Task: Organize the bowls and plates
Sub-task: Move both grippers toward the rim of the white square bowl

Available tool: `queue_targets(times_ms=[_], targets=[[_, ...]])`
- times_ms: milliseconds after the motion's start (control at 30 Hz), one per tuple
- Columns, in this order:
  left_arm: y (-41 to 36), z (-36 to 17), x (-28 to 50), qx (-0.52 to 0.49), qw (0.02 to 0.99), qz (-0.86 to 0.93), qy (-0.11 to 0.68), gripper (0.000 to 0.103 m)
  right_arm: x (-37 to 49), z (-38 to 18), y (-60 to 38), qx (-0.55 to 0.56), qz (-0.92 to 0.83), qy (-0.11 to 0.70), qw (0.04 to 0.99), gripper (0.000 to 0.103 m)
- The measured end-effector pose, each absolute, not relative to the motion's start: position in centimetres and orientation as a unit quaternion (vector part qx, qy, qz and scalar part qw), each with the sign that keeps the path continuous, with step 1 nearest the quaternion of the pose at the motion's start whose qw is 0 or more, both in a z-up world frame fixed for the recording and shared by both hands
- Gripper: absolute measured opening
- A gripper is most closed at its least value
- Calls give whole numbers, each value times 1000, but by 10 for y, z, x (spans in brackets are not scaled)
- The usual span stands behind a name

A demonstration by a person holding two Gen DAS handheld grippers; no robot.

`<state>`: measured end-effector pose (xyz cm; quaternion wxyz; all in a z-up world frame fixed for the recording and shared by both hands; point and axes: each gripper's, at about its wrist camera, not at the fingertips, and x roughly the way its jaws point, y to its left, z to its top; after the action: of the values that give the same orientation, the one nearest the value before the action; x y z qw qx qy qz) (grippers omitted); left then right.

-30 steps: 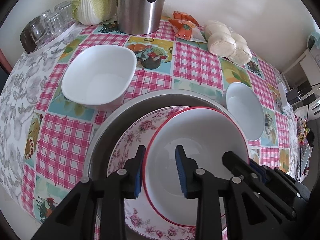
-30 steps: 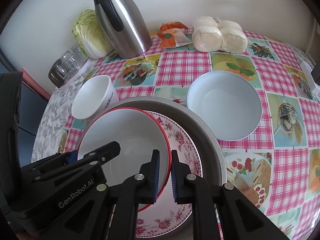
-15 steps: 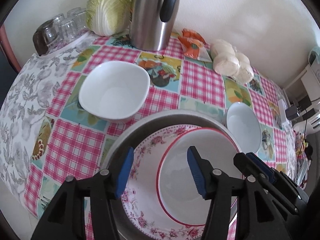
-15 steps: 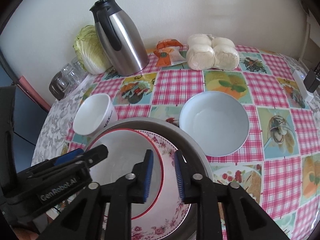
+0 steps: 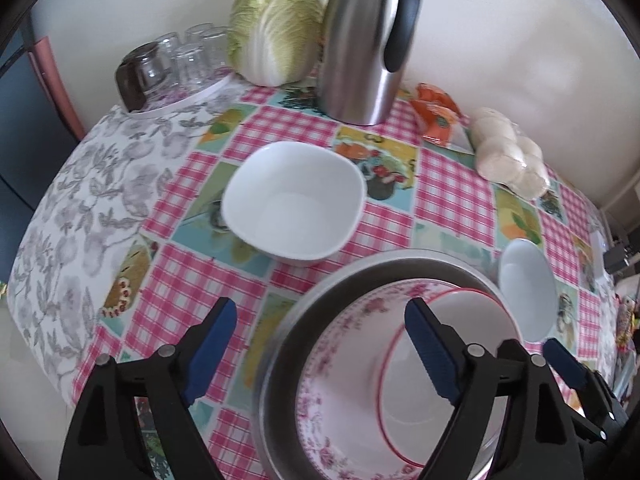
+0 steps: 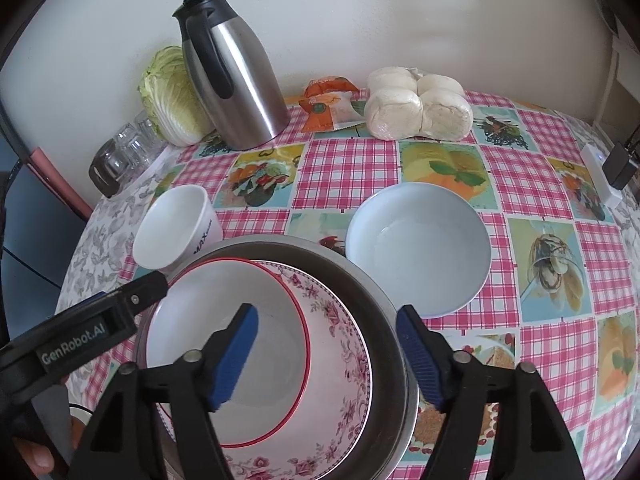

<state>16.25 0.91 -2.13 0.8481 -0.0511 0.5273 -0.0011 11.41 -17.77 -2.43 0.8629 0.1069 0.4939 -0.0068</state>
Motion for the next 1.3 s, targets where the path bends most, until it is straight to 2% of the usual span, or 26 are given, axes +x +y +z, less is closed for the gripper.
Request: queue_targets(times_ms=[200, 333, 700, 833, 1133, 1300], targets=[[27, -23, 164, -60, 852, 52, 517, 91, 113, -22, -181, 102, -16, 488, 867, 89], [37, -23, 165, -68, 854, 72, 511, 93, 113, -20, -181, 97, -21, 483, 870, 103], [50, -23, 169, -89, 856, 96, 500, 94, 109, -13, -184, 101, -31, 465, 879, 103], [61, -20, 172, -106, 858, 107, 491, 103, 110, -9, -185, 108, -43, 458, 881, 103], [79, -6, 186, -115, 884, 134, 432, 103, 118, 12, -176, 136, -29, 434, 890, 103], [85, -13, 201, -120, 883, 111, 440, 103, 130, 23, -162, 135, -20, 440, 888, 103]])
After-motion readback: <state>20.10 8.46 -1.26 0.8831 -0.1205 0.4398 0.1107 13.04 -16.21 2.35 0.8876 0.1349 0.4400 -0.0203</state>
